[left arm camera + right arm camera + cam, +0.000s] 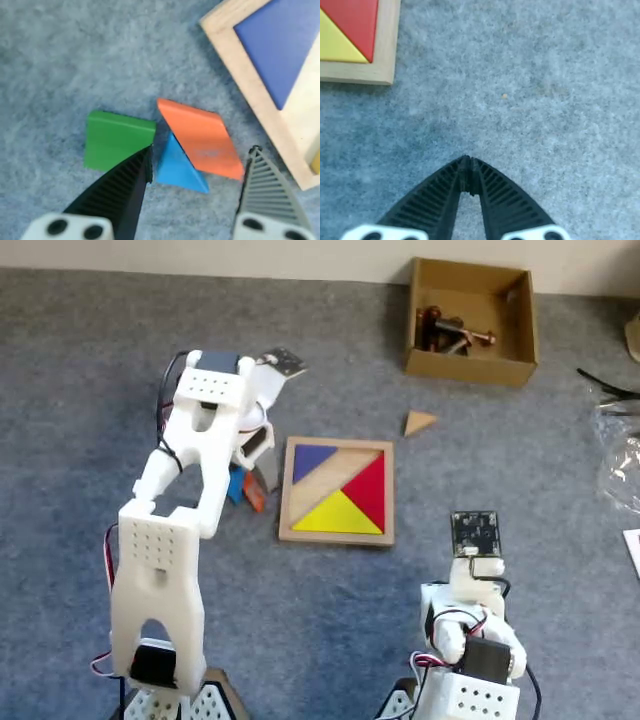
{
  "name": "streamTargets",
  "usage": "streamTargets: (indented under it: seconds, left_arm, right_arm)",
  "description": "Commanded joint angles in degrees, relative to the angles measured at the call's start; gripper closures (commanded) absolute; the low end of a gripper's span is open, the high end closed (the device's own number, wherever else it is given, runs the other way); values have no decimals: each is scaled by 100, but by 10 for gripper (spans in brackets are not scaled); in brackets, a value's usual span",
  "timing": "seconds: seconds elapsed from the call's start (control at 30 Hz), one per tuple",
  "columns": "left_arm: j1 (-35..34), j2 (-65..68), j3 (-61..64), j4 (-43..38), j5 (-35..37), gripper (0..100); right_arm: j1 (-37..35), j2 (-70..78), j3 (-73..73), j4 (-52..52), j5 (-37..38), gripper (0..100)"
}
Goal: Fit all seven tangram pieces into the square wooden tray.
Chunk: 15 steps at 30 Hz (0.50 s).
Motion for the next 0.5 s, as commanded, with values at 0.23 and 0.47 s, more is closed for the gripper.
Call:
streamTargets:
  seconds: [0.23, 0.47]
  left_arm:
    - [92, 523, -13, -369, -35, 726]
    - [268, 602, -13, -343, -44, 726]
  right_arm:
    - [-22, -48, 629, -154, -26, 993]
    - [-22, -48, 629, -154, -26, 993]
